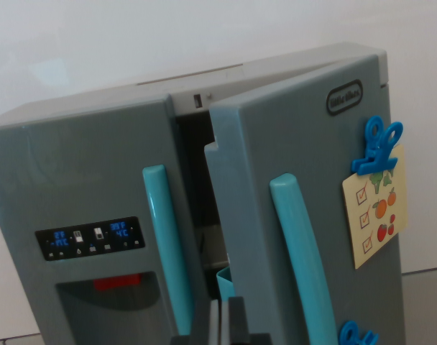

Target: Close fridge door

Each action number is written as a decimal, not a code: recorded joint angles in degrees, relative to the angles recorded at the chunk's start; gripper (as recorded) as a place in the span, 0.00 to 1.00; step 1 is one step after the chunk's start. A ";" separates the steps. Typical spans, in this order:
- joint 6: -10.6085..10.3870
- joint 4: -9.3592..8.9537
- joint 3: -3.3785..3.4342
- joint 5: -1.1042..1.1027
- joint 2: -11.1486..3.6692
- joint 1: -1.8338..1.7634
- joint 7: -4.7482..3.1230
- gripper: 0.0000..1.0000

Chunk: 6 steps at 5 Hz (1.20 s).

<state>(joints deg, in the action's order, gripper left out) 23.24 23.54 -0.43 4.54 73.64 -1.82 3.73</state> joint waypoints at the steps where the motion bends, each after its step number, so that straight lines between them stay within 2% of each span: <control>1: 0.00 0.00 0.00 0.00 -0.07 0.00 0.00 1.00; 2: 0.00 0.00 0.00 0.00 -0.07 0.00 0.00 1.00; 3: 0.00 0.00 -0.45 0.00 -1.35 0.01 0.00 1.00; 4: 0.00 0.00 -0.45 0.00 -1.35 0.01 0.00 1.00; 5: 0.00 0.01 -1.39 0.00 -3.76 0.02 0.00 1.00; 6: 0.00 0.01 -1.39 0.00 -3.76 0.02 0.00 1.00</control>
<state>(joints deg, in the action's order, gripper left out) 23.24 23.55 -1.82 4.54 69.88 -1.80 3.73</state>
